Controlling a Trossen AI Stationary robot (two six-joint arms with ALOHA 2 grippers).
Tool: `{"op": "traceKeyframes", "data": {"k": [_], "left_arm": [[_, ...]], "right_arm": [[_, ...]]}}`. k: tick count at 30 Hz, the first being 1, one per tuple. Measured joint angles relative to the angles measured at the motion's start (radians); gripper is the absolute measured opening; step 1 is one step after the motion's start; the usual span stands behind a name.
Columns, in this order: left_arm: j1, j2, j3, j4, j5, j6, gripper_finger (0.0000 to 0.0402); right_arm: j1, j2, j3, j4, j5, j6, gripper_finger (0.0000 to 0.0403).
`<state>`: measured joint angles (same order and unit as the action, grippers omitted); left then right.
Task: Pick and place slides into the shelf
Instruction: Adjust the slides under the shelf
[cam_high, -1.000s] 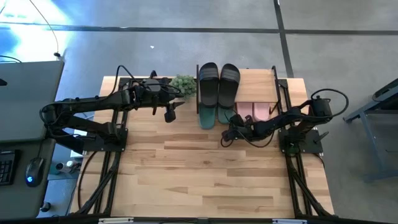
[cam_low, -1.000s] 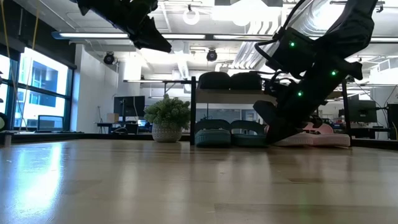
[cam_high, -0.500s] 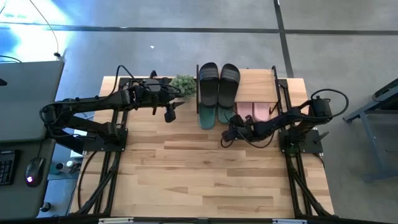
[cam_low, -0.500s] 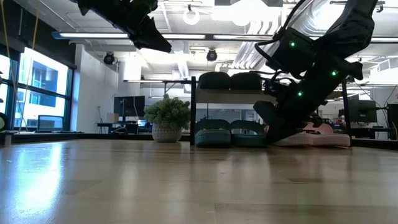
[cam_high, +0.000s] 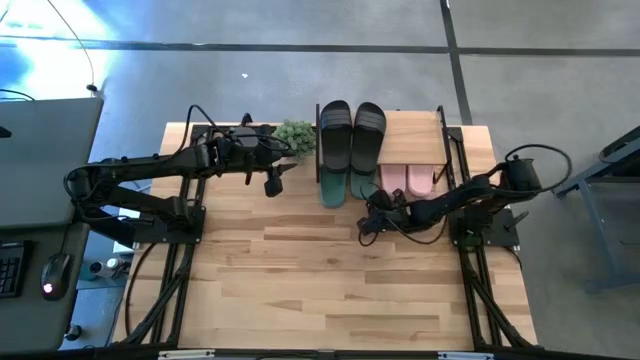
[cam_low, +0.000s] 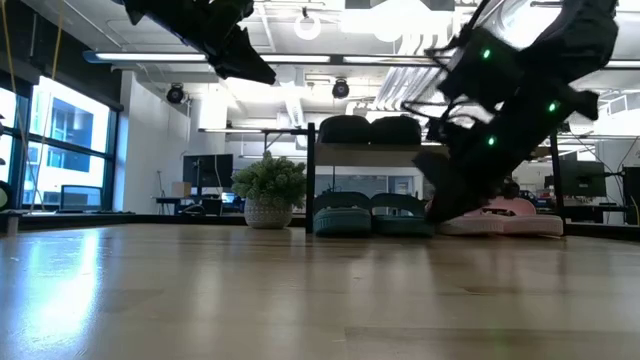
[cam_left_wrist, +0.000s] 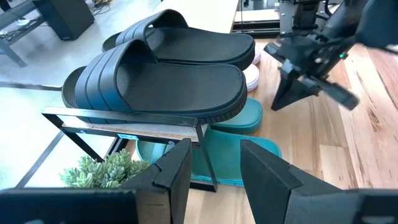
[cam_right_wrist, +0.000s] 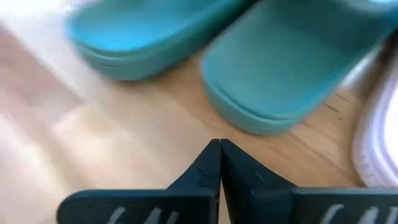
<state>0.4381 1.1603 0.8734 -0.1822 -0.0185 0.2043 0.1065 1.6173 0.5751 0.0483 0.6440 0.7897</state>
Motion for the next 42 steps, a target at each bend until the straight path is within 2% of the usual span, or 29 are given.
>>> {"op": "traceKeyframes", "data": {"k": [7,12,17,22,30,34,38,40,42], "left_arm": [[0.000,0.000,0.000,0.000,0.000,0.000,0.0122],[0.000,0.000,0.000,0.000,0.000,0.000,0.0122],[0.000,0.000,0.000,0.000,0.000,0.000,0.0122],[0.000,0.000,0.000,0.000,0.000,0.000,0.0122],[0.000,0.000,0.000,0.002,0.000,0.000,0.0122],[0.000,0.000,0.000,0.002,0.000,0.000,0.0122],[0.000,0.000,0.000,0.002,0.003,-0.005,0.0122],[0.000,0.001,0.000,0.014,0.024,-0.057,0.0122],[0.000,0.003,0.000,0.035,0.074,-0.183,0.0122]], "right_arm": [[0.064,-0.186,0.000,-0.043,-0.065,-0.068,0.0000],[0.103,-0.383,0.000,-0.189,-0.025,-0.091,0.0000],[0.111,-0.535,0.000,-0.338,-0.050,-0.091,0.0000],[0.111,-0.613,0.000,-0.421,-0.080,-0.099,0.0000],[0.113,-0.655,0.000,-0.448,-0.167,-0.194,0.0000],[0.113,-0.692,0.000,-0.470,-0.166,-0.229,0.0000],[0.112,-0.781,-0.002,-0.512,-0.148,-0.269,0.0000],[0.109,-0.850,-0.023,-0.513,-0.147,-0.279,0.0000],[0.108,-0.931,-0.062,-0.508,-0.160,-0.288,0.0000]]}}
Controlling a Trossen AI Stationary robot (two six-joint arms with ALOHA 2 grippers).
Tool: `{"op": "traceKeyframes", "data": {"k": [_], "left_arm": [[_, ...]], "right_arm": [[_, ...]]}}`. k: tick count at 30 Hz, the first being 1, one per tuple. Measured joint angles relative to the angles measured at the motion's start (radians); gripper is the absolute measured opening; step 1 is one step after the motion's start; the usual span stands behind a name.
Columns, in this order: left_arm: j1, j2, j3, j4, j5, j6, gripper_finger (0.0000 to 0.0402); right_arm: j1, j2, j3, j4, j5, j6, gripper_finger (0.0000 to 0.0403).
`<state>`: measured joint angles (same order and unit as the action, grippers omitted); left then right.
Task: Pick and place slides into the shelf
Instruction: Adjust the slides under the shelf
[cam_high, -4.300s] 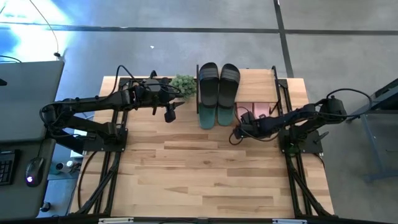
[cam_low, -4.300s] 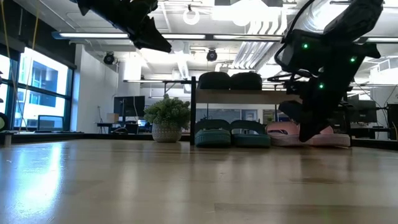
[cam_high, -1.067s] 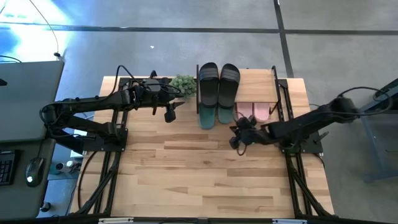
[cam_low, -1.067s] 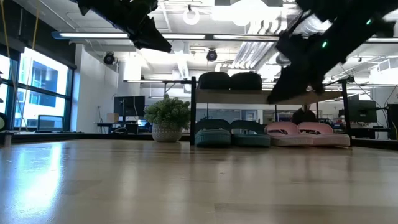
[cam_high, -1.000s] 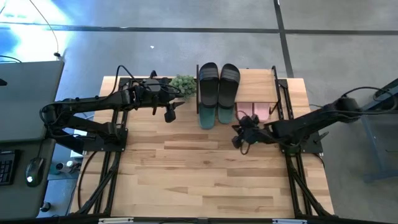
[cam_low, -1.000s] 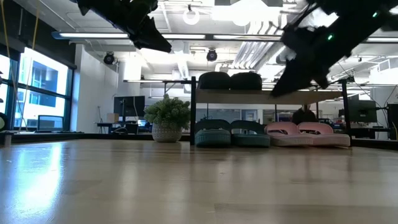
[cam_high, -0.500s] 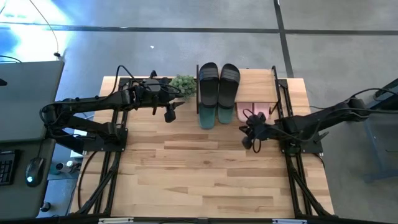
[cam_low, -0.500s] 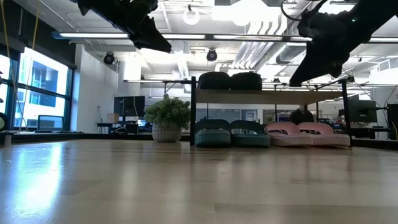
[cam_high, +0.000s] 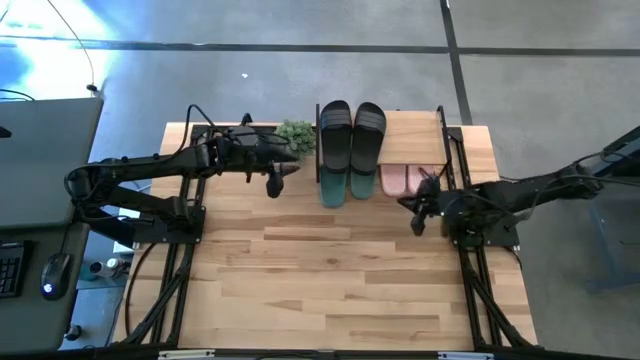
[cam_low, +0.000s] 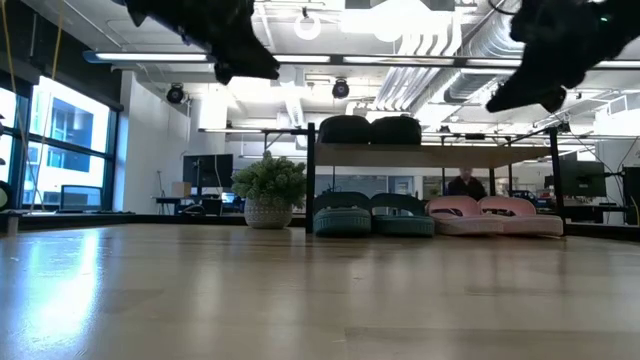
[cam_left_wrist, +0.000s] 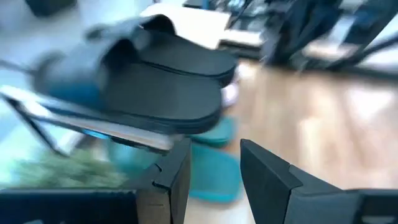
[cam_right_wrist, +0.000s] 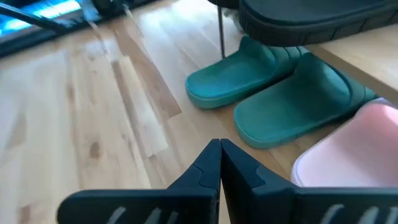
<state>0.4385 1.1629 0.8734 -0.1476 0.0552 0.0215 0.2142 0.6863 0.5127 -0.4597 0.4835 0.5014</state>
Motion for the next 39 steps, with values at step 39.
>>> {"op": "traceKeyframes", "data": {"k": [39], "left_arm": [[-0.536,0.528,0.102,0.031,-0.437,0.096,0.0096]], "right_arm": [[0.011,-0.333,-0.152,-0.075,0.022,0.069,0.0000]]}}
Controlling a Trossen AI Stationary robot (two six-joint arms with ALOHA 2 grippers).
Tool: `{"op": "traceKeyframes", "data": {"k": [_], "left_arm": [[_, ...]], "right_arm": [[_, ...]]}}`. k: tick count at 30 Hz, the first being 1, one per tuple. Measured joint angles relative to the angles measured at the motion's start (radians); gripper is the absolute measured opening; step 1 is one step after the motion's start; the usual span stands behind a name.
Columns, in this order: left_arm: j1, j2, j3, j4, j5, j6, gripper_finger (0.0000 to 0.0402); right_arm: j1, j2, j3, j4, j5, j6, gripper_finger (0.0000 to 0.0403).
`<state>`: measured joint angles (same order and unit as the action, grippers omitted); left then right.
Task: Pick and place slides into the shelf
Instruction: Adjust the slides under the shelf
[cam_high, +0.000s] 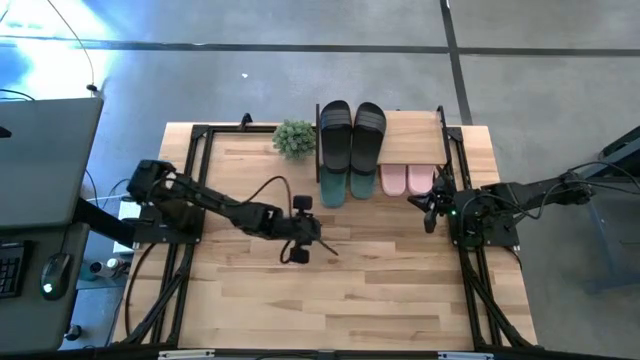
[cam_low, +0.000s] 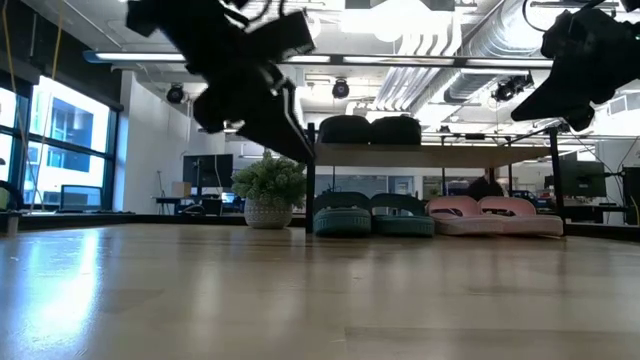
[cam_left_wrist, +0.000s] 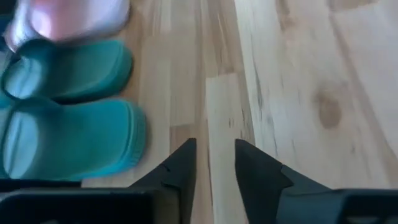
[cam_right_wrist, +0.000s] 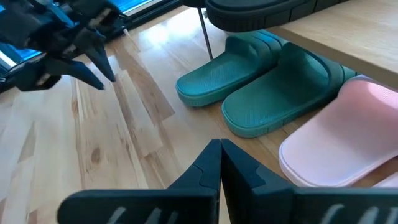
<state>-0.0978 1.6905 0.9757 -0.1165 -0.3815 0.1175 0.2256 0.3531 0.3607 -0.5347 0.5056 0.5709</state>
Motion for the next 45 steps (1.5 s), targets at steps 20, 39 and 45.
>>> {"op": "traceKeyframes", "data": {"k": [20,39,45], "left_arm": [[0.173,0.287,0.240,-0.172,0.158,0.014,0.0018],[0.302,0.314,0.276,-0.161,0.115,0.010,0.0019],[0.308,0.335,0.278,-0.112,0.141,0.022,0.0019]], "right_arm": [[0.000,0.015,0.000,0.001,0.029,-0.003,0.0000],[0.000,0.013,0.000,0.000,0.041,-0.003,0.0000],[0.000,0.013,0.000,0.001,0.042,-0.003,0.0000]]}}
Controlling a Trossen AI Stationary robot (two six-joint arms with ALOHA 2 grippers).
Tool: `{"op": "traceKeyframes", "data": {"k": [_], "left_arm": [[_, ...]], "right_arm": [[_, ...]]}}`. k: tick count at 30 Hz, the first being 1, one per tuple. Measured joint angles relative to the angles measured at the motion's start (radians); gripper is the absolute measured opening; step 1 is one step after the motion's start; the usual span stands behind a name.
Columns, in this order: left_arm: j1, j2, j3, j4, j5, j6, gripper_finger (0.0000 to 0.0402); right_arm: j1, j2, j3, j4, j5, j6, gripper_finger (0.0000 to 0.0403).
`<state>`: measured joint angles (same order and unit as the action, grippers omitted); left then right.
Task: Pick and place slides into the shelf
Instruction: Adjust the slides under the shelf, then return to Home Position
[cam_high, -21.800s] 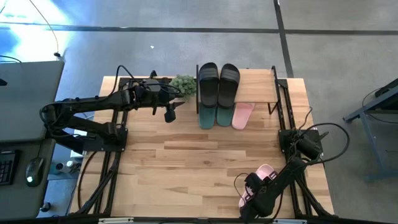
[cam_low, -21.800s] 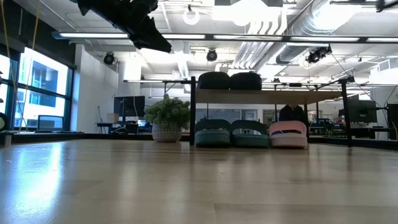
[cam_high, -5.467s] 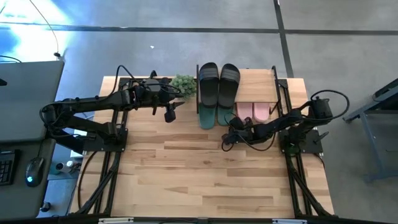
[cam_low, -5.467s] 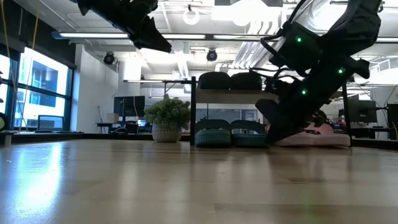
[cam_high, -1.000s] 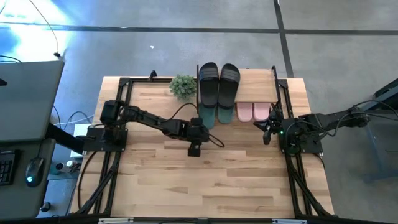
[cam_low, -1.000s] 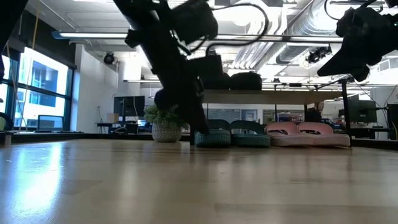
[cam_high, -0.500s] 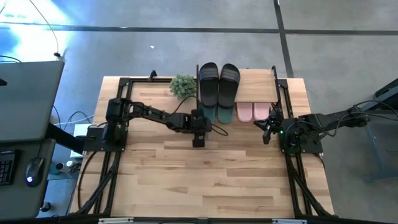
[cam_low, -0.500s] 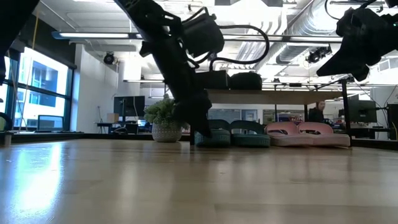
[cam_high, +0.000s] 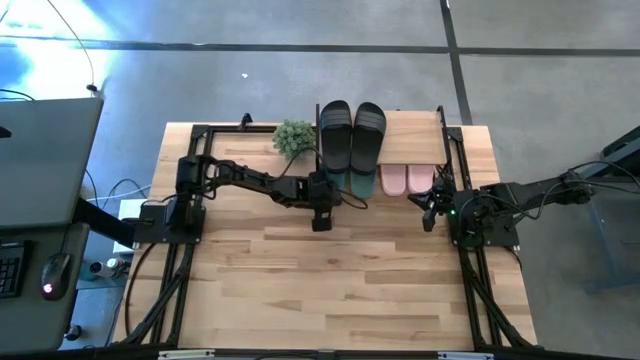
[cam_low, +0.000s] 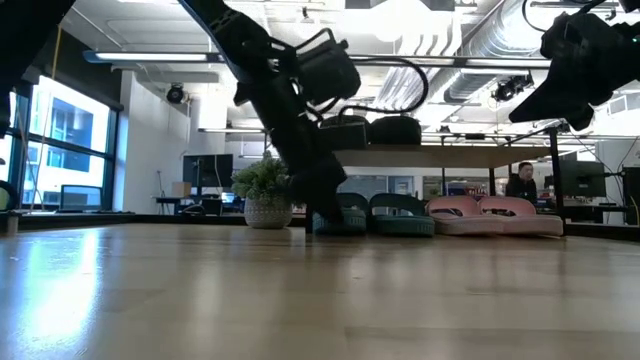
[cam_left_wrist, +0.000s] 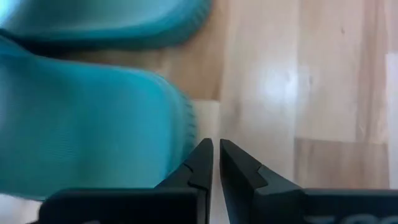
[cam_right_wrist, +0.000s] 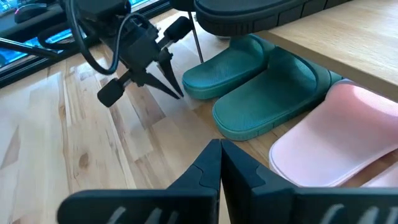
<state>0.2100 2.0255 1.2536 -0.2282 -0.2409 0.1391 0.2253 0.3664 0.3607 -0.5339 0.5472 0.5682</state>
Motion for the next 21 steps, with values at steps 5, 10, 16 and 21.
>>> {"op": "traceKeyframes", "data": {"k": [5,10,16,21], "left_arm": [[-0.002,0.020,0.000,0.048,0.043,0.011,0.0019],[-0.019,0.021,-0.001,0.044,0.081,0.010,0.0019],[-0.071,-0.040,-0.001,0.033,0.157,0.015,0.0019],[-0.123,-0.150,-0.001,0.009,0.242,0.028,0.0019]], "right_arm": [[0.000,0.000,0.000,0.000,0.000,0.000,0.0000],[0.000,0.000,0.000,0.000,0.000,0.000,0.0000],[0.000,-0.001,0.000,0.002,-0.002,0.000,0.0000],[0.000,-0.002,0.000,0.059,-0.056,0.011,0.0000]]}}
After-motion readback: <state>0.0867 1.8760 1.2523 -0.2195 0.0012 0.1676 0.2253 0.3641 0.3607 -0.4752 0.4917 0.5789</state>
